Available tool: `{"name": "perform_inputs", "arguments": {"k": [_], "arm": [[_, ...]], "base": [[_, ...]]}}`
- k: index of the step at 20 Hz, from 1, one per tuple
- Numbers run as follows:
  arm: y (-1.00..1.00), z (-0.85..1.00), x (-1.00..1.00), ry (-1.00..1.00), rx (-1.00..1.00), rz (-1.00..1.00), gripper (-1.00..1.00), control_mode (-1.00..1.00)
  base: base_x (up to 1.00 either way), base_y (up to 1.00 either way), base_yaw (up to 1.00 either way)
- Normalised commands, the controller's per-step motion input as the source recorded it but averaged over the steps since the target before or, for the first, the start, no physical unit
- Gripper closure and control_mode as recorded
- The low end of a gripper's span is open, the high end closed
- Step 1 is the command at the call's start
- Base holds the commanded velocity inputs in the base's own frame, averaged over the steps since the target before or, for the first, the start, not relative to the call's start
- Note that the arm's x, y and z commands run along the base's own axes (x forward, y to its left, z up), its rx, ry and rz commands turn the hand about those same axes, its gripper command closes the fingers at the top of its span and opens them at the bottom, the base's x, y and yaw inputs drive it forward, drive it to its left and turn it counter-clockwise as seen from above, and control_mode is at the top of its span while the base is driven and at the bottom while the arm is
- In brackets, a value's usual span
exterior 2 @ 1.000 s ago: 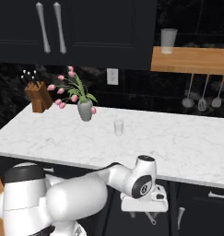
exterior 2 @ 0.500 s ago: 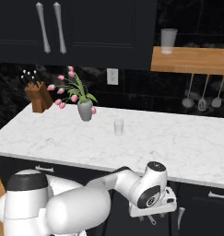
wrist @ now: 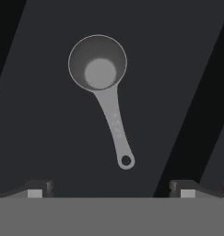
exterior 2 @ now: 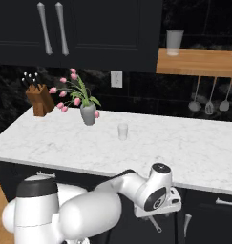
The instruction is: Pick the measuring cup from the drawer and place it on the counter.
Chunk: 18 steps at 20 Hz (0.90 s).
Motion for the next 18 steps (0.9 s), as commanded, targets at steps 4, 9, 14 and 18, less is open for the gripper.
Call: {"name": "perform_inputs", "arguments": {"k": [4, 9, 14, 18], "arm": [[-0.04, -0.14, 0.36, -0.13, 0.13, 0.0, -1.0, -1.0], [-0.12, -0.25, 0.0, -0.21, 0.12, 0.01, -1.0, -1.0], [0.0, -0.19, 0.0, -0.02, 0.01, 0.03, -1.0, -1.0], [0.0, -0.18, 0.09, 0.09, 0.0, 0.03, -1.0, -1.0]], "base": [[0.0, 0.0, 0.0], [0.0, 0.0, 0.0], [0.0, 0.0, 0.0], [0.0, 0.0, 0.0]]}}
